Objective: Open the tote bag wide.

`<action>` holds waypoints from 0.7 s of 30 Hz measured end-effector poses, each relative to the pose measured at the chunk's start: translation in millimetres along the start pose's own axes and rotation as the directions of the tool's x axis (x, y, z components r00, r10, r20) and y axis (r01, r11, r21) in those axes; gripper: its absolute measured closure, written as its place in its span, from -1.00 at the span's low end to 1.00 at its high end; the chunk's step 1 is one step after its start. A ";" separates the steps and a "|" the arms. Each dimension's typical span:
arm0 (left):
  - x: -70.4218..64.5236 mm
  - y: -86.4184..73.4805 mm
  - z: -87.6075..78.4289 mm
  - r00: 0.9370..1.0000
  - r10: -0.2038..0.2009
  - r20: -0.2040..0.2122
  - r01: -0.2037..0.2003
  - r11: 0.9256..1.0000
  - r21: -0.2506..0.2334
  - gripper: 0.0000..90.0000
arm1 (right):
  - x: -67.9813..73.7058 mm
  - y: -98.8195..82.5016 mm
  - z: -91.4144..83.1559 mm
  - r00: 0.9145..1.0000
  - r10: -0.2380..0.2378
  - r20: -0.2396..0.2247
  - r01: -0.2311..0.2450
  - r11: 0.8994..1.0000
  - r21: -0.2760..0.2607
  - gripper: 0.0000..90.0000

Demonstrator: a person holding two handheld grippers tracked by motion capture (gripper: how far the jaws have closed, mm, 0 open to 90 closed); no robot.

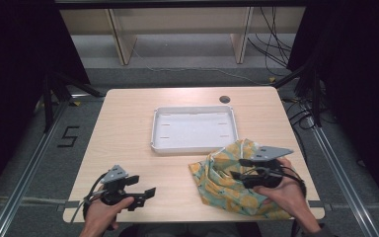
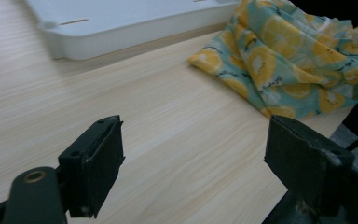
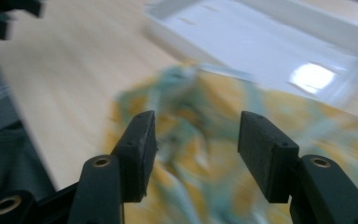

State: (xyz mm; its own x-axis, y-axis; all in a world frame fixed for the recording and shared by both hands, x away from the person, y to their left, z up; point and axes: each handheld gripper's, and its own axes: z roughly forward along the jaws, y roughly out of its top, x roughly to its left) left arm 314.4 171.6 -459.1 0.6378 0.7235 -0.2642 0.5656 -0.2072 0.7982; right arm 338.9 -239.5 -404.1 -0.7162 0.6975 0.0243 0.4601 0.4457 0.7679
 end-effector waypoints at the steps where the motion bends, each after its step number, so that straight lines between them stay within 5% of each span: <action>1: -2.9 2.8 8.4 1.000 0.018 0.021 -0.018 1.000 0.017 -0.57 | -9.8 -5.6 -5.5 0.999 0.008 0.046 -0.008 1.000 0.010 0.04; 4: -11.9 10.3 31.1 0.997 0.056 0.060 -0.058 0.997 0.042 -0.51 | -36.1 -22.1 -11.9 0.987 0.057 0.151 -0.063 0.997 0.038 0.02; 10: -26.9 24.4 66.4 0.985 0.104 0.135 -0.112 0.992 0.053 -0.42 | -79.3 -50.7 -15.5 0.961 0.093 0.259 -0.123 0.987 0.100 -0.04; 11: -28.3 25.1 68.9 0.986 0.103 0.130 -0.112 0.992 0.061 -0.42 | -81.4 -53.6 -15.5 0.952 0.156 0.265 -0.191 0.975 0.113 -0.05; 13: -28.9 26.6 77.2 0.983 0.104 0.152 -0.115 0.991 0.063 -0.43 | -90.5 -60.5 -14.5 0.947 0.139 0.289 -0.183 0.974 0.132 -0.07; 17: -30.7 28.2 88.4 0.980 0.090 0.177 -0.104 0.992 0.067 -0.46 | -102.1 -70.1 -14.9 0.924 0.200 0.325 -0.262 0.952 0.160 -0.12; 18: -31.8 30.2 95.2 0.974 0.102 0.200 -0.121 0.989 0.083 -0.47 | -106.2 -73.9 -14.8 0.925 0.188 0.331 -0.250 0.955 0.157 -0.12; 19: -33.2 30.3 99.1 0.974 0.102 0.204 -0.121 0.989 0.082 -0.47 | -107.3 -74.8 -15.6 0.916 0.223 0.333 -0.288 0.944 0.160 -0.13; 21: -35.0 30.3 105.8 0.973 0.105 0.206 -0.126 0.988 0.091 -0.46 | -110.4 -78.5 -15.5 0.913 0.251 0.321 -0.312 0.938 0.153 -0.14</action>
State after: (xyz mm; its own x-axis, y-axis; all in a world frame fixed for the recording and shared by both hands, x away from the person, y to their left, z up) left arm 364.5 70.3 -483.0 0.7876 0.5466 -0.2846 0.5259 -0.3556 0.7726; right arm 373.7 -360.1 -457.2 -0.3695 0.9292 0.0096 0.7352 0.2861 0.6145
